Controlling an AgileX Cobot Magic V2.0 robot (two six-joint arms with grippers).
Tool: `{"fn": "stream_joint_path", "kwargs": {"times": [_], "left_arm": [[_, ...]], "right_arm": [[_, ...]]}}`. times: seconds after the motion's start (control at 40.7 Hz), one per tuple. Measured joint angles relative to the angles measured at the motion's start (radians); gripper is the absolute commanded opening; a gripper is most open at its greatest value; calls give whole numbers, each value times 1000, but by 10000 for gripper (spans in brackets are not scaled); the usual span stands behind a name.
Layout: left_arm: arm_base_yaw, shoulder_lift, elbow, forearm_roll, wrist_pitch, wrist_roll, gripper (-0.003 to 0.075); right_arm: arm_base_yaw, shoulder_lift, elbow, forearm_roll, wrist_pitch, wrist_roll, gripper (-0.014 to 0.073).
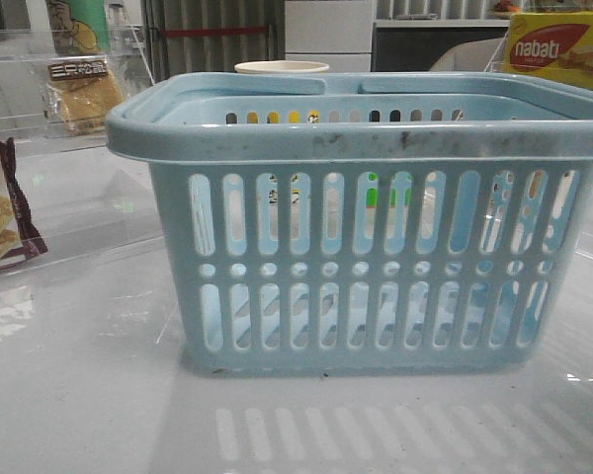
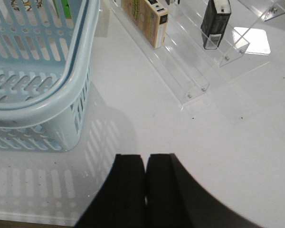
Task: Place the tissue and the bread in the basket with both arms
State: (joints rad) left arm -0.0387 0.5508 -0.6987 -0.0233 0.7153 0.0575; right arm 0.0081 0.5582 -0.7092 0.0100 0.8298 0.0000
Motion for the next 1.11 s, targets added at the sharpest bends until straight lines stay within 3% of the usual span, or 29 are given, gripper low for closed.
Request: {"fn": "stream_joint_path", "kwargs": {"times": [0.074,0.148,0.516,0.787,1.107], "left_arm": [[0,0,0,0,0,0,516],[0,0,0,0,0,0,554],[0,0,0,0,0,0,463],[0,0,0,0,0,0,384],[0,0,0,0,0,0,322]], "right_arm": [[0,19,0,0,0,0,472],[0,36,0,-2,0,0,549],[-54,238,-39,-124,-49,33,553],[-169,551,-235,-139,-90,48,553],[-185,940,-529,-135,-103,48,553]]}}
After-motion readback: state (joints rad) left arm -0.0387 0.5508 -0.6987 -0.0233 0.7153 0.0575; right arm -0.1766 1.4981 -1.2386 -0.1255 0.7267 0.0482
